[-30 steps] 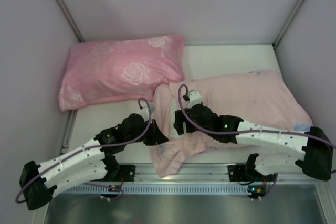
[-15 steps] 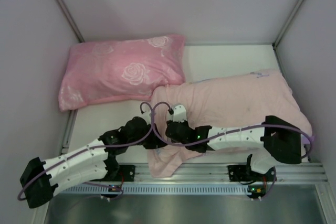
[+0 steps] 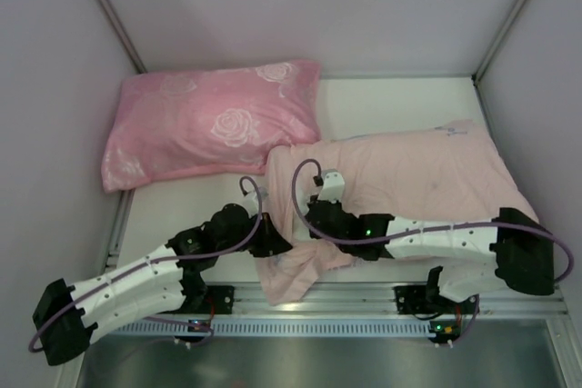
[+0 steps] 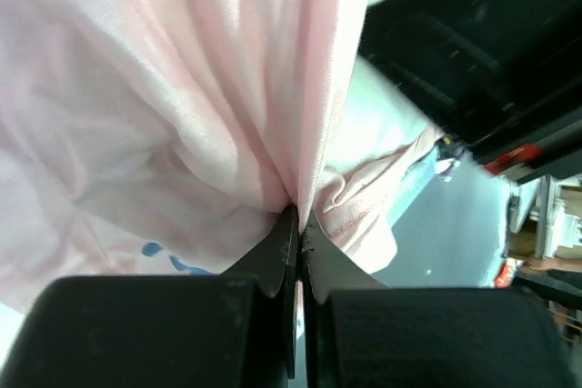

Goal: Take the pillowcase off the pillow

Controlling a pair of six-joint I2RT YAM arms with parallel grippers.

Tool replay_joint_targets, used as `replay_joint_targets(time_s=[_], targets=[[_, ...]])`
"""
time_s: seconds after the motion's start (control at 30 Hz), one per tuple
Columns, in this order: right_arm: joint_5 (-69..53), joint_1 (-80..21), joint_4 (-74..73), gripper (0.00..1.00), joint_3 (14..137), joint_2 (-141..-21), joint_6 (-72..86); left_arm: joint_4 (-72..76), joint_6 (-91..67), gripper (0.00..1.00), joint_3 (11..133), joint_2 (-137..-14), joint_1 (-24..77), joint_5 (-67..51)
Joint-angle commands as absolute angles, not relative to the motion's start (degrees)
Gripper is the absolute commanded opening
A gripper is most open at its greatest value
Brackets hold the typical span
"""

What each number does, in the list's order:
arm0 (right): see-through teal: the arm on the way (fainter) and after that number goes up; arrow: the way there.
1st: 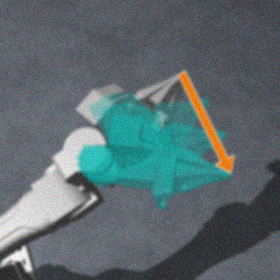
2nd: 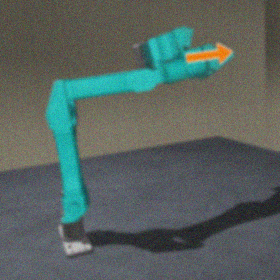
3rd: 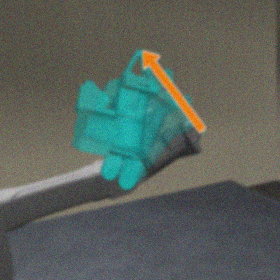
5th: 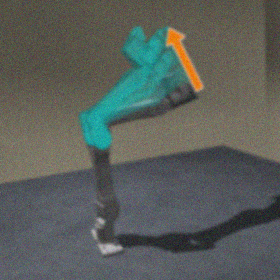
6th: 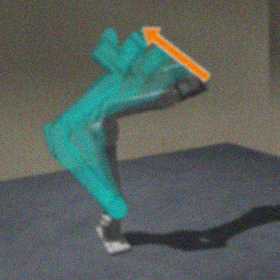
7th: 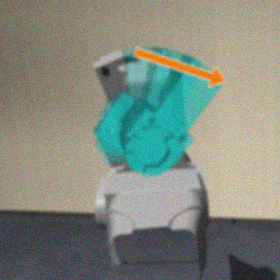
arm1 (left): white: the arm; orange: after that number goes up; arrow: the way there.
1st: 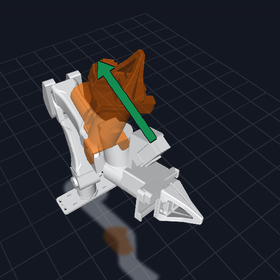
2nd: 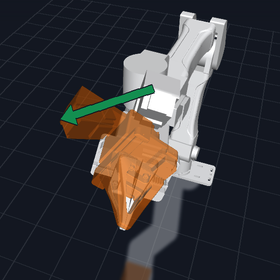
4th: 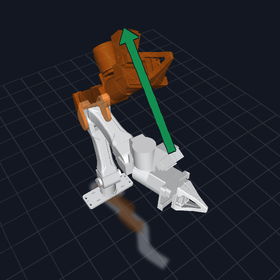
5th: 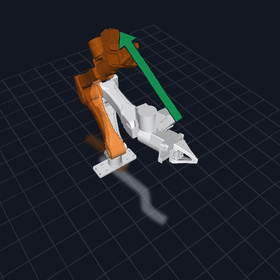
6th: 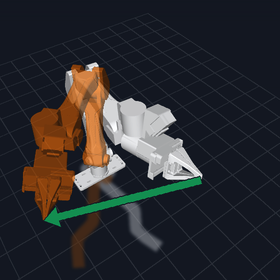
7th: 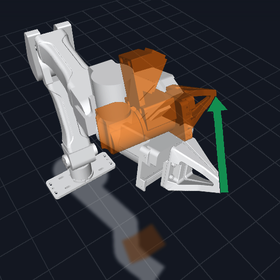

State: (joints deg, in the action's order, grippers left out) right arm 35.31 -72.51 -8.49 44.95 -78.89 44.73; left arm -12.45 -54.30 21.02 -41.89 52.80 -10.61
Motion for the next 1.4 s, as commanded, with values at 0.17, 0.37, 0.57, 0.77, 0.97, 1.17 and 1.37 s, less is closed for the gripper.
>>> replay_joint_targets(time_s=[0.17, 0.37, 0.57, 0.77, 0.97, 1.17, 1.37], targets=[[25.93, -60.12, 1.12, 0.00, 42.45, -64.70, 44.98, -9.93, -55.11, 0.00, 17.32, -44.39, 53.70, -22.06], [14.18, -52.92, 12.81, 0.00, 39.56, -59.68, 51.57, -8.01, -55.54, 0.00, 15.30, -44.12, 54.23, -24.78], [0.90, -45.10, 28.98, 0.00, 31.84, -59.51, 64.82, -6.32, -55.29, 0.00, 13.10, -43.59, 54.67, -22.96], [-5.88, -43.07, 27.78, 0.00, 32.17, -50.29, 68.38, -11.07, -57.22, 0.00, 13.62, -57.90, 54.58, -8.80], [-15.37, -34.90, 12.10, 0.00, 36.11, -41.05, 66.91, -19.14, -65.46, 0.00, 18.71, -62.67, 54.75, 9.29], [-23.53, -33.04, -0.75, 0.00, 43.02, -41.47, 51.94, -18.74, -67.08, 0.00, 20.04, -52.39, 54.67, 16.36], [-6.89, -59.83, -15.64, 0.55, 49.22, -47.19, 37.53, 16.82, -57.48, 0.00, 13.38, -50.79, 54.75, -9.81]])
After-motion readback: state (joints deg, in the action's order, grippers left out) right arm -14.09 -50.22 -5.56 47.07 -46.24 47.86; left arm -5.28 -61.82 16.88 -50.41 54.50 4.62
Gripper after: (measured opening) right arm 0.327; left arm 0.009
